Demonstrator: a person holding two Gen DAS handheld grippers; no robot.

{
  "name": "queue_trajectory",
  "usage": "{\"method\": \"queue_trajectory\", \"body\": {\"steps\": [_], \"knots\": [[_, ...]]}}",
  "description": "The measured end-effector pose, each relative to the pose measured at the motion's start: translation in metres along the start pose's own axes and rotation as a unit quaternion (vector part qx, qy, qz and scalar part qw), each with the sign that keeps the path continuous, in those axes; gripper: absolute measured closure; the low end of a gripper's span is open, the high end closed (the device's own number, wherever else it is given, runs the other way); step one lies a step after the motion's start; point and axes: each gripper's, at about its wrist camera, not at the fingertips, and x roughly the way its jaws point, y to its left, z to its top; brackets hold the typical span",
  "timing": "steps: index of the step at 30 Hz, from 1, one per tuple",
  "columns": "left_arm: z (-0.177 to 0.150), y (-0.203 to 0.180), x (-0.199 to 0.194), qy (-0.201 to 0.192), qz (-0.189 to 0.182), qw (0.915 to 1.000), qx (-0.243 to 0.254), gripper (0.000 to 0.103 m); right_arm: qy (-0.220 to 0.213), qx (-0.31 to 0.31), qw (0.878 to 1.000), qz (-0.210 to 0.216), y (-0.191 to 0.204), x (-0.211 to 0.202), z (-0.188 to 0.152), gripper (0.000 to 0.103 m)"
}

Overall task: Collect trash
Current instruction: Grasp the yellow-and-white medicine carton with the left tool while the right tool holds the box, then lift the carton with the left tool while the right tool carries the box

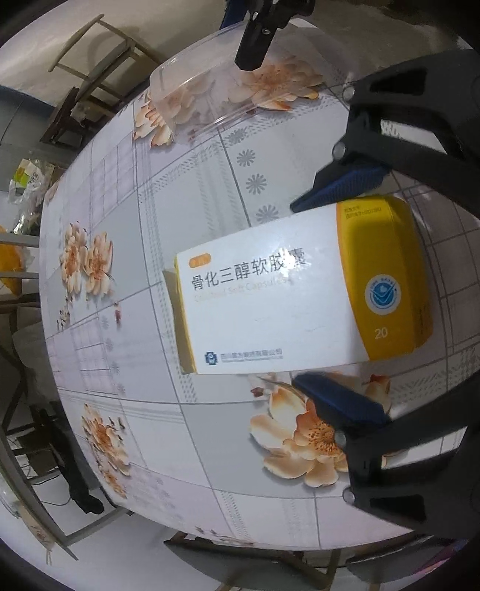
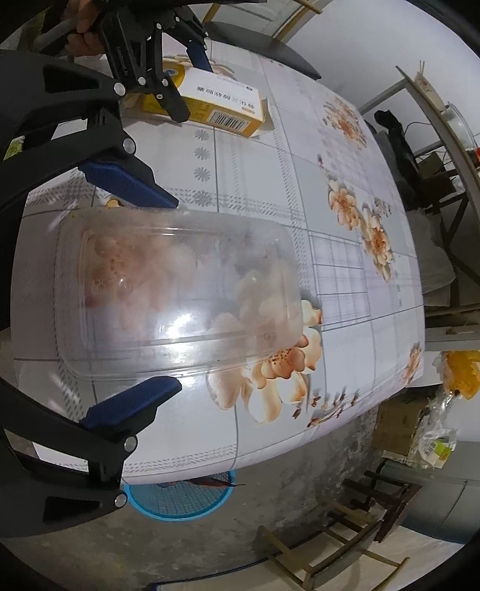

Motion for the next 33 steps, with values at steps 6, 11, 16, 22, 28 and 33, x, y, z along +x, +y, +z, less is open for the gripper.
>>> {"method": "queue_trajectory", "body": {"steps": [6, 11, 16, 22, 28, 33], "knots": [[0.002, 0.001, 0.002, -0.001, 0.005, 0.9999, -0.01, 0.032, 0.007, -0.004, 1.0, 0.0, 0.001, 0.002, -0.001, 0.016], [0.002, -0.002, 0.0, -0.007, 0.014, 0.9998, -0.008, 0.033, 0.005, -0.004, 1.0, 0.001, 0.001, 0.004, -0.001, 0.016], [0.001, -0.007, -0.001, -0.012, 0.019, 0.9998, 0.001, 0.033, 0.002, -0.002, 1.0, 0.001, 0.0, 0.006, -0.001, 0.016], [-0.001, -0.012, -0.002, -0.017, 0.022, 0.9995, 0.012, 0.033, 0.003, -0.004, 1.0, -0.001, 0.001, 0.006, 0.0, 0.016], [-0.002, -0.014, -0.003, -0.022, 0.026, 0.9993, 0.016, 0.033, 0.002, -0.005, 1.0, -0.002, 0.002, 0.007, 0.0, 0.016], [-0.003, -0.014, -0.003, -0.025, 0.029, 0.9991, 0.02, 0.033, 0.0, -0.004, 1.0, -0.003, 0.001, 0.007, 0.0, 0.018]]}}
